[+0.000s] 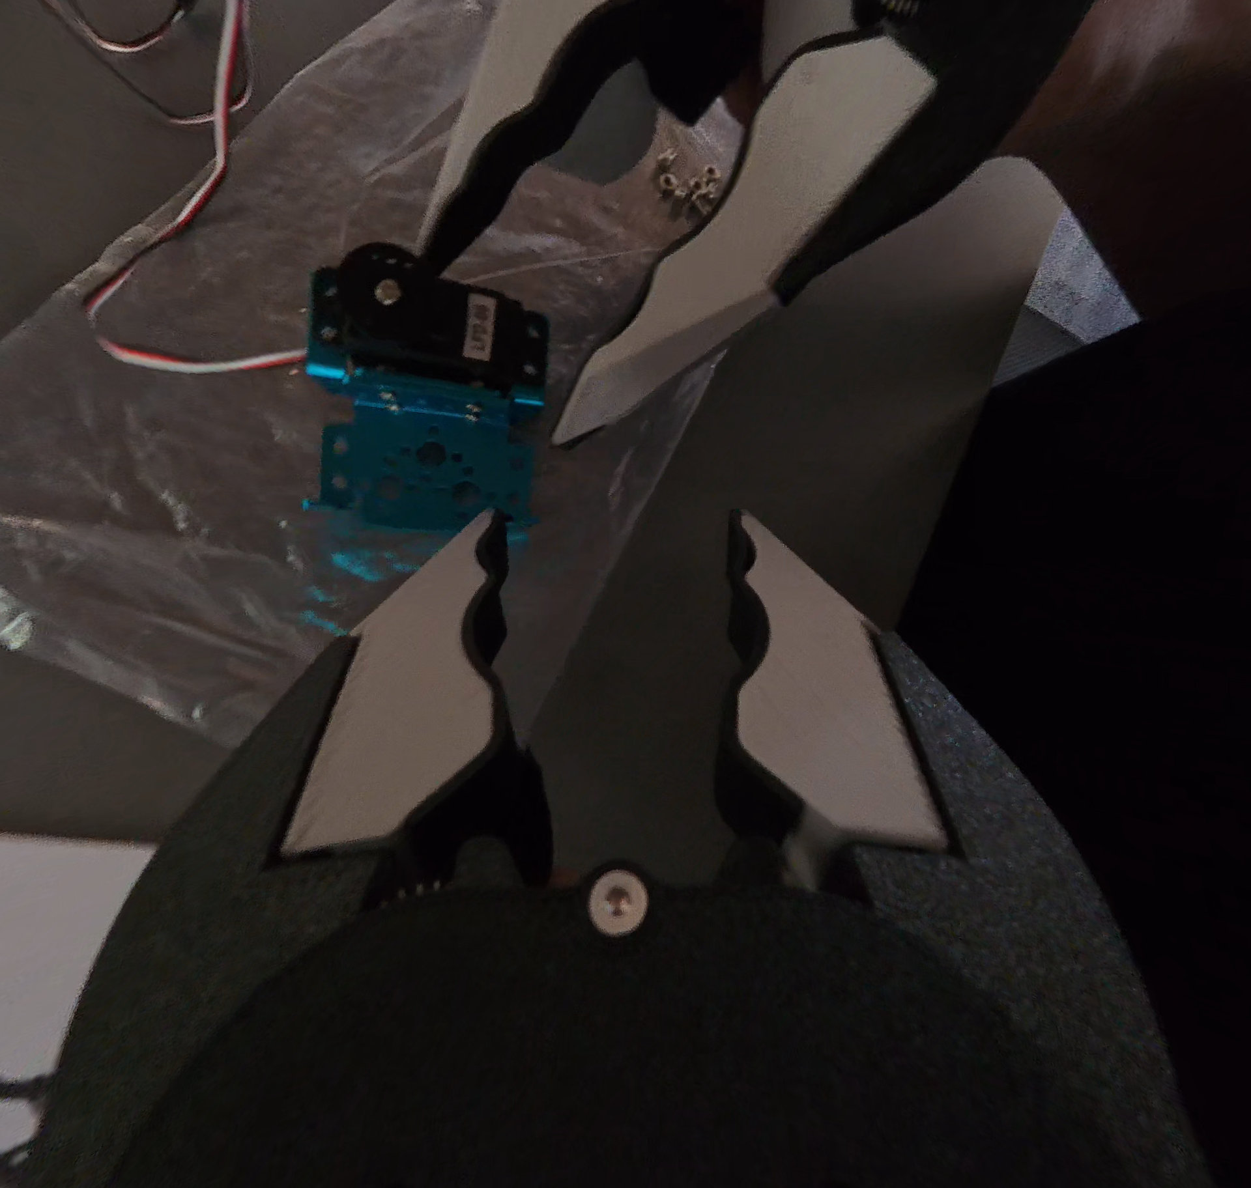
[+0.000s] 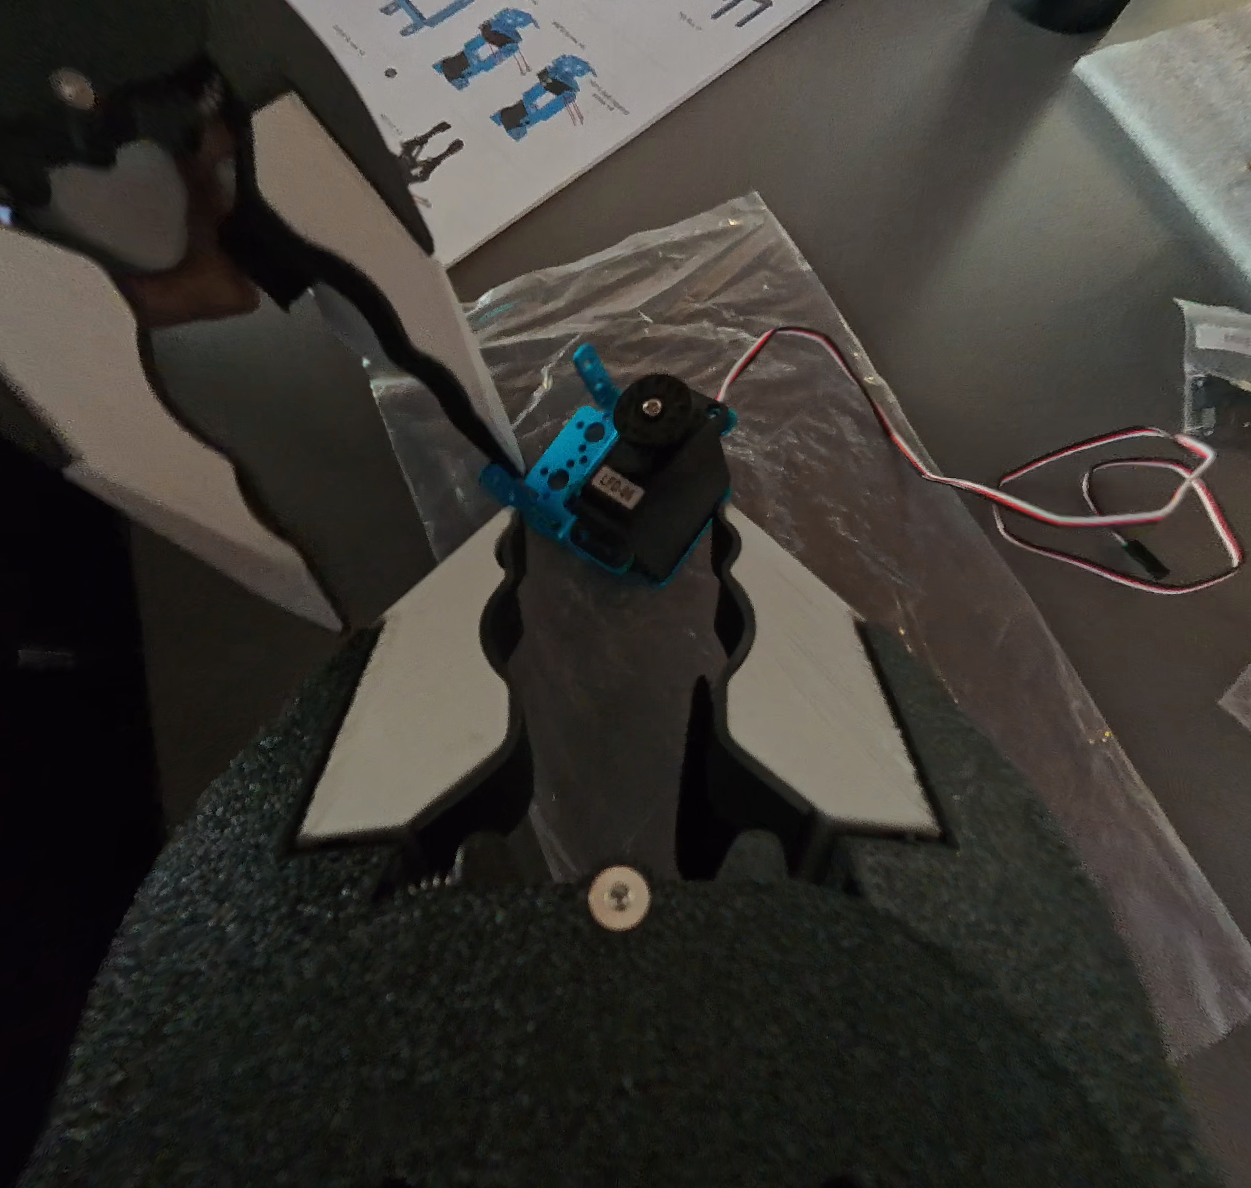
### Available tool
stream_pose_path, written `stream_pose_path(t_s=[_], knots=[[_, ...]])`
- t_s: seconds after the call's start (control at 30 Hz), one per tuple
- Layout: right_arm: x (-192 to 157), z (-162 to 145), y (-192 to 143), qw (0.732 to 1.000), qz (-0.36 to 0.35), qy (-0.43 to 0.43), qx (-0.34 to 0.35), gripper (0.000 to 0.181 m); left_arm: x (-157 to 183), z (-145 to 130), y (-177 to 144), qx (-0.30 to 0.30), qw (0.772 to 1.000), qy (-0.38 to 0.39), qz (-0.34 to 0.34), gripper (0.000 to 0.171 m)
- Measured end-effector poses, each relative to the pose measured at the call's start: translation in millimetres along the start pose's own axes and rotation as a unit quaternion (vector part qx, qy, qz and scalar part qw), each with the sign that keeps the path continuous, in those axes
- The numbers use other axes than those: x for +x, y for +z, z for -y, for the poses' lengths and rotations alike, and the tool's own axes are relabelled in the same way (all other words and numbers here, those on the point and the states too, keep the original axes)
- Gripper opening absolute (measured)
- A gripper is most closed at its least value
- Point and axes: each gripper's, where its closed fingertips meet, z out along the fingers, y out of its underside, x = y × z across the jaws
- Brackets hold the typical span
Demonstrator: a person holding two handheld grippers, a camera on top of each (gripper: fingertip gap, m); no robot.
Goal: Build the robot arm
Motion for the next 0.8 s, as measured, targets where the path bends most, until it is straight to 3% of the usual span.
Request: stream_pose_path(t_s=[0.2, 0.33, 0.57, 0.8], knots=[[20.0, -5.1, -6.5, 1.000, -0.023, 0.014, 0.000, 0.048, 13.1, 20.1, 15.8, 0.025, 0.999, -0.014, -0.019, 0.066], [18.7, -4.2, -9.8, 0.999, -0.035, 0.008, 0.006, 0.045, 10.4, 26.6, 6.6, 0.052, 0.998, -0.021, -0.006, 0.066], [12.6, -3.3, -8.2, 0.998, -0.053, 0.014, 0.016, 0.050, -19.4, 14.3, -50.6, 0.126, 0.989, -0.033, 0.077, 0.066], [23.6, -19.1, -53.5, 0.993, -0.078, 0.073, 0.057, 0.040, -50.1, -29.1, -118.7, 0.200, 0.949, -0.123, 0.210, 0.065]])
